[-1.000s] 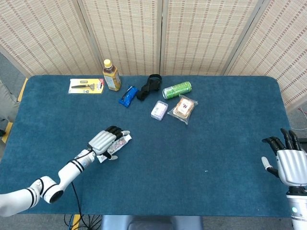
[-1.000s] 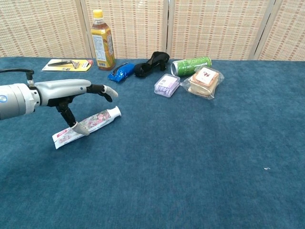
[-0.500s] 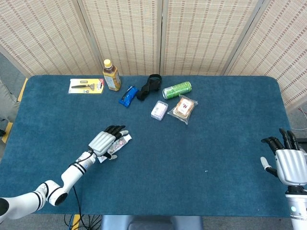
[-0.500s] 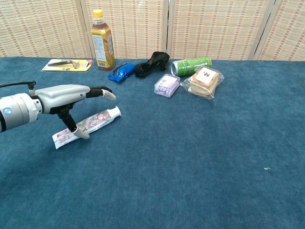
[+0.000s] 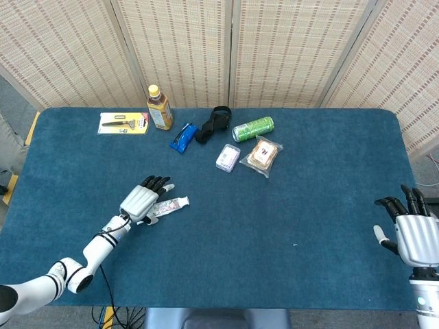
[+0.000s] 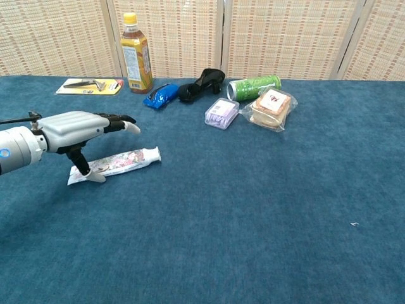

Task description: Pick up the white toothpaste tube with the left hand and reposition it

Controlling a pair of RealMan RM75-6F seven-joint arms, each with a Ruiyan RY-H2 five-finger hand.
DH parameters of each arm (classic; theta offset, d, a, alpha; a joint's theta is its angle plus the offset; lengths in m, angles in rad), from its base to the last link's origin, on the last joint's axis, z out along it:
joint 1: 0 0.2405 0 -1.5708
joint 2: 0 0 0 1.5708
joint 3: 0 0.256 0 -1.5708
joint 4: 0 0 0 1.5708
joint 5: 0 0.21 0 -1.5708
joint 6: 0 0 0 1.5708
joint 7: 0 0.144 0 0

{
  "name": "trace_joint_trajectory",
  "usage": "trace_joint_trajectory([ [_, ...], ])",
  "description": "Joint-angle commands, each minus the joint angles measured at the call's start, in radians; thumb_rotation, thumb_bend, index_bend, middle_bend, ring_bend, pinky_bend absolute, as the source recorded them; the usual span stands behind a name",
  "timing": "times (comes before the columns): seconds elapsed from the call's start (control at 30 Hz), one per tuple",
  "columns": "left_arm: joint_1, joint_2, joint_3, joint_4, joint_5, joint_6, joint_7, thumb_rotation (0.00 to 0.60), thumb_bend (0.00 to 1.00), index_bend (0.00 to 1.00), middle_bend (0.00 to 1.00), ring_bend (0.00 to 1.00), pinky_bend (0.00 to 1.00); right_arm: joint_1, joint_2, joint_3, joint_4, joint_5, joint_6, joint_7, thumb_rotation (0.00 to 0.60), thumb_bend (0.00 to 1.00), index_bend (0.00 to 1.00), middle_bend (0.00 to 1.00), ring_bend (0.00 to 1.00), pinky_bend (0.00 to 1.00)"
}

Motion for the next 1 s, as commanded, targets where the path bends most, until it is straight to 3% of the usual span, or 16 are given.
trace_joint_trajectory([
  [0.03, 0.001, 0.0, -0.014, 0.034, -0.022, -0.012, 0.016, 0.6, 0.11, 0.0, 0.0, 0.0, 0.02, 0.001, -0.002, -0.001, 0.001, 0.0, -0.002, 0.0, 0.6, 0.23, 0.34, 0.34, 0.22, 0.06],
  [0.2, -0.004, 0.001, -0.048, 0.056, -0.057, -0.022, 0.007, 0.6, 0.11, 0.0, 0.0, 0.0, 0.02, 0.0, -0.003, 0.0, 0.0, -0.007, 0.003, 0.002, 0.6, 0.23, 0.34, 0.34, 0.22, 0.06],
  [0.37, -0.007, 0.05, -0.066, -0.032, -0.078, -0.052, -0.058, 0.6, 0.11, 0.01, 0.0, 0.0, 0.02, -0.004, -0.003, -0.001, 0.003, -0.005, 0.005, 0.007, 0.6, 0.23, 0.34, 0.34, 0.22, 0.06],
  [0.57, -0.016, 0.116, -0.053, -0.145, -0.071, -0.093, -0.064, 0.6, 0.14, 0.16, 0.0, 0.0, 0.02, -0.006, -0.005, -0.002, 0.012, -0.006, 0.005, 0.019, 0.6, 0.23, 0.34, 0.34, 0.22, 0.06],
  [0.77, -0.032, 0.099, -0.057, -0.153, -0.085, -0.121, -0.052, 0.567, 0.24, 0.34, 0.06, 0.0, 0.02, -0.006, -0.006, -0.002, 0.02, -0.005, 0.003, 0.029, 0.6, 0.23, 0.34, 0.34, 0.22, 0.06],
  [1.0, -0.05, 0.066, -0.064, -0.114, -0.108, -0.152, -0.024, 0.575, 0.25, 0.37, 0.13, 0.01, 0.02, -0.01, -0.003, -0.001, 0.029, -0.001, 0.003, 0.044, 0.6, 0.23, 0.34, 0.34, 0.21, 0.06],
])
